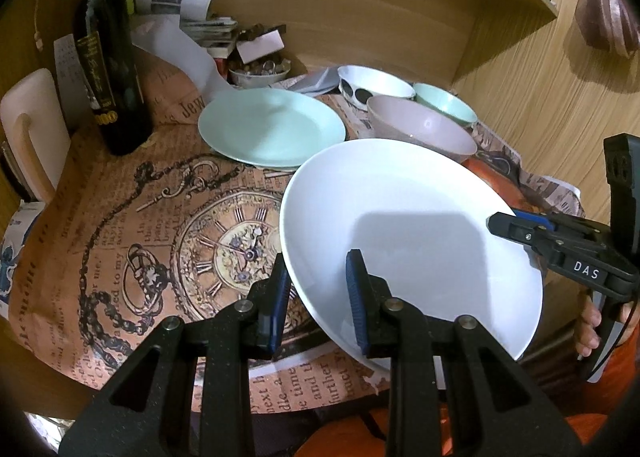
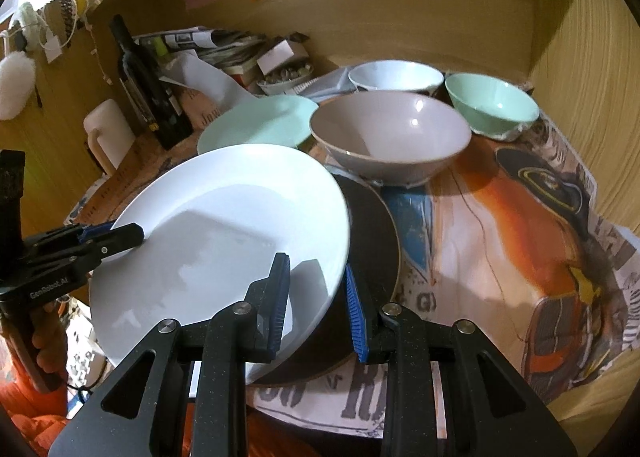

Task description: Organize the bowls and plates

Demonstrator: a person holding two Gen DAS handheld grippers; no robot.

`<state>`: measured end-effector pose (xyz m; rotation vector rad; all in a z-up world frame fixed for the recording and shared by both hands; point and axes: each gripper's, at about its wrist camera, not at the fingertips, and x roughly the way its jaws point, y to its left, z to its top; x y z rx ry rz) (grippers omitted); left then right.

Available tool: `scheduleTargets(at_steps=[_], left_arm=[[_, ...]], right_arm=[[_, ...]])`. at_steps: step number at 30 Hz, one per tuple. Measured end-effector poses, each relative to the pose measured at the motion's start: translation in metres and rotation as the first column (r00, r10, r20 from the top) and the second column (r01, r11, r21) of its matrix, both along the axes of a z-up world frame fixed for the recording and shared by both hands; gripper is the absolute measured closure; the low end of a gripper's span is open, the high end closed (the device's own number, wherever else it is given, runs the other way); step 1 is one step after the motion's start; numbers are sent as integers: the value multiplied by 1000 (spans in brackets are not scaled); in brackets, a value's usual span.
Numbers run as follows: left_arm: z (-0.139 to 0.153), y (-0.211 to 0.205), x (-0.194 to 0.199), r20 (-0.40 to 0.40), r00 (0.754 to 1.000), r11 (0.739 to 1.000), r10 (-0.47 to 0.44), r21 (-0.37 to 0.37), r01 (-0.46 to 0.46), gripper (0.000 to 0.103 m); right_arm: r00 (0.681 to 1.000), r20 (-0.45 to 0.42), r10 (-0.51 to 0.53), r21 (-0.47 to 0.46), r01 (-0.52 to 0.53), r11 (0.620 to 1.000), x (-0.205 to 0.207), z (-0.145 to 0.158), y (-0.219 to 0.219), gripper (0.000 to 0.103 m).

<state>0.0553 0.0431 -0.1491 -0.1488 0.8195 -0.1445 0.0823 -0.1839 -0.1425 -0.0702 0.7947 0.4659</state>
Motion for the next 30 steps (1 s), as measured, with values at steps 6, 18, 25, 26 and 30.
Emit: scheduleTargets(at_steps=[6, 18, 25, 26, 30], left_arm=[[-13, -2, 10, -42, 999, 1000, -3, -1, 3, 75], [-22, -11, 29, -68, 997, 1000, -23, 17, 24, 75], [-24, -13, 36, -71, 997, 999, -33, 21, 34, 75], [-25, -14, 37, -71, 997, 999, -35, 22, 36, 74], [-27, -14, 39, -70, 997, 999, -41, 18, 43, 74]], right_arm=[[999, -33, -16, 7, 16, 1000, 6, -11, -6, 78], [997, -66, -47, 17, 48, 999, 17, -20, -15, 78], [996, -66, -56, 28, 58, 998, 20, -19, -18, 78], [996, -67, -55, 28, 57, 998, 20, -19, -18, 78], [996, -68, -52, 26, 54, 998, 20, -18, -19, 78]])
